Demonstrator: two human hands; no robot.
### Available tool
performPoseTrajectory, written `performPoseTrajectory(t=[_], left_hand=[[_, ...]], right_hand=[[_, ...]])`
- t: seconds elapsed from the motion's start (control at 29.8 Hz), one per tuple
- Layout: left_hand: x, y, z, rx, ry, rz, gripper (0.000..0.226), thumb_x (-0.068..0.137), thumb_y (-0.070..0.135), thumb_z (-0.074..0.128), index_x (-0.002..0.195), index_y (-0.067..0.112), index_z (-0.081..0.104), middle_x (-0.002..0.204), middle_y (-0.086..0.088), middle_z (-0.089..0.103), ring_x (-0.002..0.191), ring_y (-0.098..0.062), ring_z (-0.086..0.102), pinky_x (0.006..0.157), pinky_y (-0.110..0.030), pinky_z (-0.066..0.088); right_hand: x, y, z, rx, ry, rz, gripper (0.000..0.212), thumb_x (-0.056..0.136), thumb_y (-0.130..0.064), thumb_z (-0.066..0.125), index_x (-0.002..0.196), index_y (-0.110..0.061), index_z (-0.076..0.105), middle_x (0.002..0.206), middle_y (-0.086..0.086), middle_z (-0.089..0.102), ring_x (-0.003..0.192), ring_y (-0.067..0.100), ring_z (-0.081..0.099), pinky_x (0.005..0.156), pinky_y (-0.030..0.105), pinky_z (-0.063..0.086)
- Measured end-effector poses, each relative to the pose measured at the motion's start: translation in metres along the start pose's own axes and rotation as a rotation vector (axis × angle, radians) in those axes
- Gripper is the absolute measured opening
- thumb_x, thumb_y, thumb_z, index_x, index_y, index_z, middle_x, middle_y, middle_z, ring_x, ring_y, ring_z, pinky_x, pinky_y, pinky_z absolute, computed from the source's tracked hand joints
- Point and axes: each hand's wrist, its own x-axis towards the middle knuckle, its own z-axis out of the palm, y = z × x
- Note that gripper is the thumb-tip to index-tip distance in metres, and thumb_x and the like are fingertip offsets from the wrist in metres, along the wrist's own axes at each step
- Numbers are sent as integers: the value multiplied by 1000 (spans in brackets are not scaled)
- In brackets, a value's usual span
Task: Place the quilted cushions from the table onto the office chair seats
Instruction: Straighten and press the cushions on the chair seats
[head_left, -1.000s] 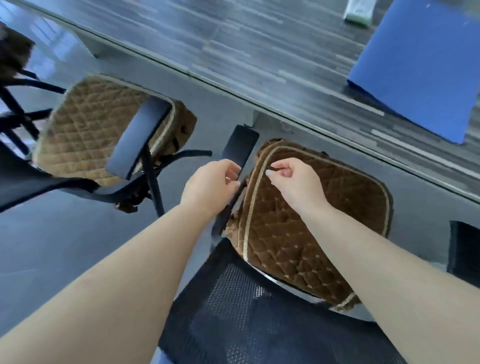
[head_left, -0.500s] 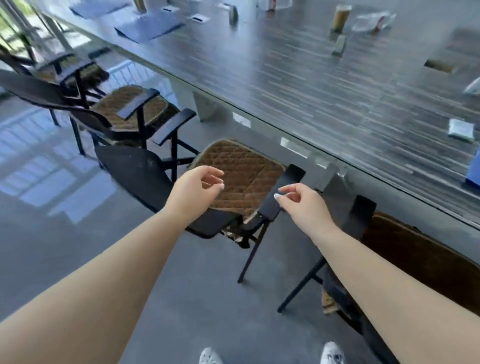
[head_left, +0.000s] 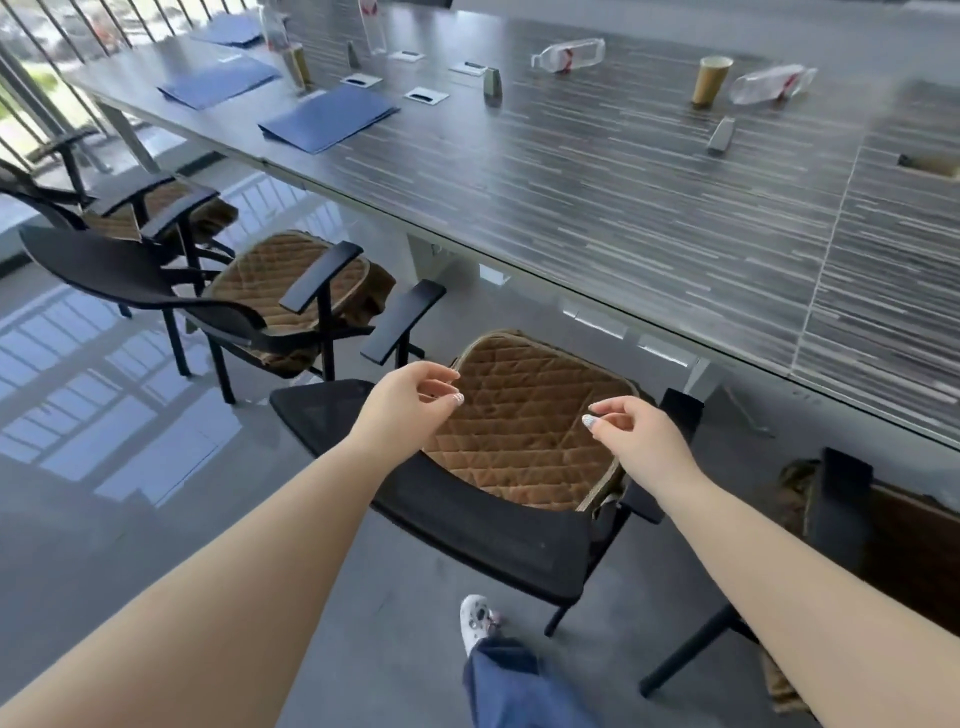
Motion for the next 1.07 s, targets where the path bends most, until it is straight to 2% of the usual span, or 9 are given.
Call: performPoseTrajectory(t=[0.1, 0.27, 0.34, 0.44, 0.57, 0.64, 0.77, 0.97, 1.07], left_hand=[[21, -11, -2, 33, -50, -20, 25, 89, 22, 64, 114, 23, 63, 99, 6, 69, 91, -11, 64, 76, -21, 50], [125, -35, -14, 57, -86, -135, 24, 90, 22, 64, 114, 19, 65, 99, 5, 68, 94, -13, 63, 86, -30, 53], [141, -40, -15, 48, -83, -164, 25, 90, 24, 63, 115, 19, 64, 98, 5, 66, 93, -13, 63, 78, -26, 53], [186, -52, -10, 51, -125, -202, 26, 90, 25, 63, 116, 19, 63, 96, 7, 66, 89, -9, 61, 61, -16, 45], [246, -72, 18, 12, -224, -262, 32, 90, 26, 64, 121, 19, 60, 101, 5, 66, 92, -11, 60, 60, -15, 40], [267, -86, 33, -43, -259, -316, 37, 90, 28, 64, 125, 19, 57, 105, 4, 65, 94, -11, 60, 67, -17, 43], [295, -118, 61, -32, -339, -396, 55, 87, 31, 67, 137, 19, 47, 121, 0, 61, 109, -17, 58, 96, -35, 48], [354, -177, 124, 138, -461, -378, 83, 80, 38, 72, 149, 26, 28, 149, -7, 39, 133, -26, 43, 106, -44, 41], [372, -229, 163, 258, -504, -357, 90, 78, 39, 74, 151, 32, 21, 159, -9, 18, 143, -30, 27, 114, -45, 31]], right_hand=[[21, 1, 9, 7, 16, 32, 20, 87, -34, 63, 104, -24, 65, 97, -6, 67, 96, 14, 62, 74, 25, 46], [110, -16, 40, 19, 51, 139, 24, 88, -34, 64, 108, -22, 65, 100, -3, 67, 95, 16, 62, 68, 21, 44], [118, -17, 45, -1, 32, 159, 24, 88, -34, 64, 109, -22, 65, 101, -3, 66, 95, 15, 61, 65, 18, 42], [149, -14, 53, -6, 50, 238, 24, 88, -33, 63, 110, -22, 64, 102, -3, 65, 95, 15, 59, 63, 16, 40], [172, 18, 66, 25, 109, 397, 25, 90, -32, 61, 112, -22, 62, 101, -5, 62, 97, 14, 58, 75, 24, 43], [178, 38, 79, 16, 109, 458, 27, 90, -33, 61, 114, -21, 62, 102, -5, 62, 98, 15, 58, 79, 26, 44], [190, 72, 97, 8, 124, 584, 33, 88, -34, 62, 119, -22, 58, 116, 0, 63, 106, 19, 59, 87, 32, 46], [224, 139, 127, -62, 247, 716, 54, 86, -37, 65, 136, -25, 46, 139, 9, 45, 121, 26, 51, 95, 36, 41], [241, 189, 151, -133, 321, 794, 66, 83, -35, 68, 141, -23, 39, 146, 11, 33, 131, 25, 37, 103, 38, 36]])
